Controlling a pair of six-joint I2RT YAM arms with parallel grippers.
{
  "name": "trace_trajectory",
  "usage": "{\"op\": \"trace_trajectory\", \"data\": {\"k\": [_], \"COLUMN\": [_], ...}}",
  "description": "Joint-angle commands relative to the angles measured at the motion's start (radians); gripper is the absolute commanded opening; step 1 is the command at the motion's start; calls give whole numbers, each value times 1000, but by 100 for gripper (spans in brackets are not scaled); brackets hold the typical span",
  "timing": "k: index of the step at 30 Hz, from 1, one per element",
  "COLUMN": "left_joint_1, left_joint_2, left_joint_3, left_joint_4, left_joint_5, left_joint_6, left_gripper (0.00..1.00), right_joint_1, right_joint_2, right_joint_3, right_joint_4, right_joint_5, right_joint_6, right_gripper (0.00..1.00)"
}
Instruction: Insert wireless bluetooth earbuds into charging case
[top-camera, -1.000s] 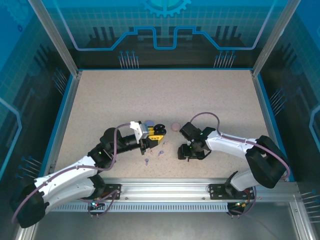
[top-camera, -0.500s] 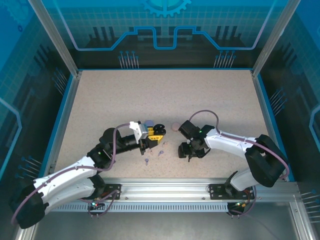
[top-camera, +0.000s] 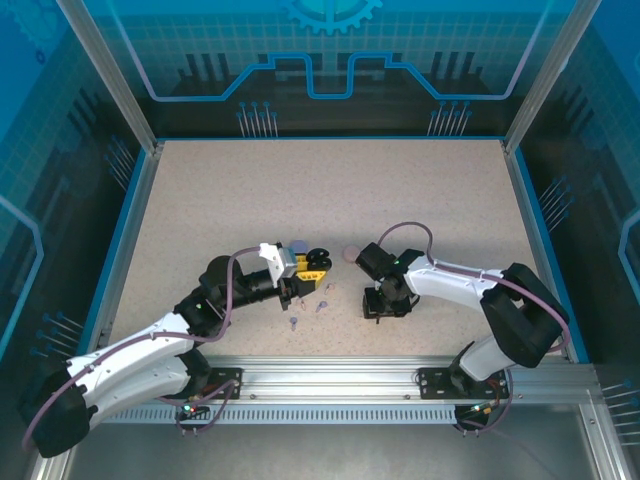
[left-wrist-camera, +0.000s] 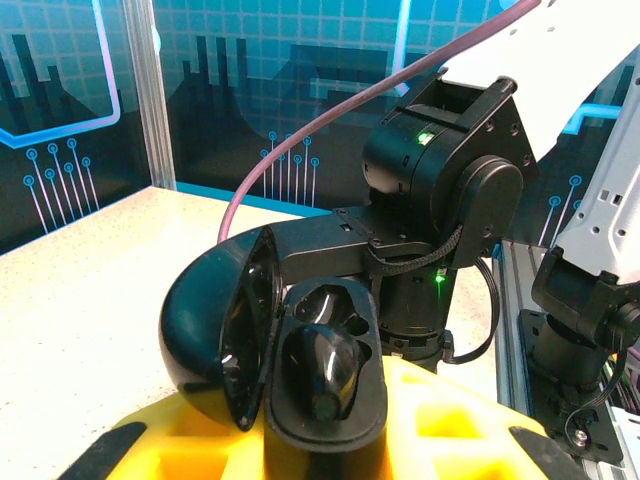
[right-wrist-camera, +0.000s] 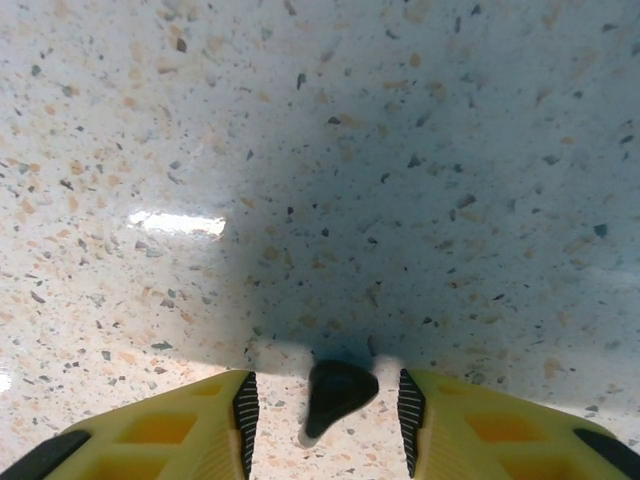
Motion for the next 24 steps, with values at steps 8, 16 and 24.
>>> {"op": "trace_trajectory", "data": {"k": [8, 16, 24], "left_joint_1": [-6, -7, -7], "left_joint_2": [-20, -20, -20], "left_joint_3": [-10, -10, -9], "left_joint_4": [6, 4, 2], "left_joint_5": [-11, -11, -14], "left_joint_6": [17, 15, 21], "left_gripper": [0, 0, 0], "right_joint_1": [-38, -48, -49], "right_joint_2": [14, 45, 61], "right_joint_3": [0, 6, 7], "right_joint_4": [0, -2, 6], "right_joint_5": [-21, -41, -90], "right_joint_6": [14, -1, -8], "right_gripper": [38, 33, 25]}}
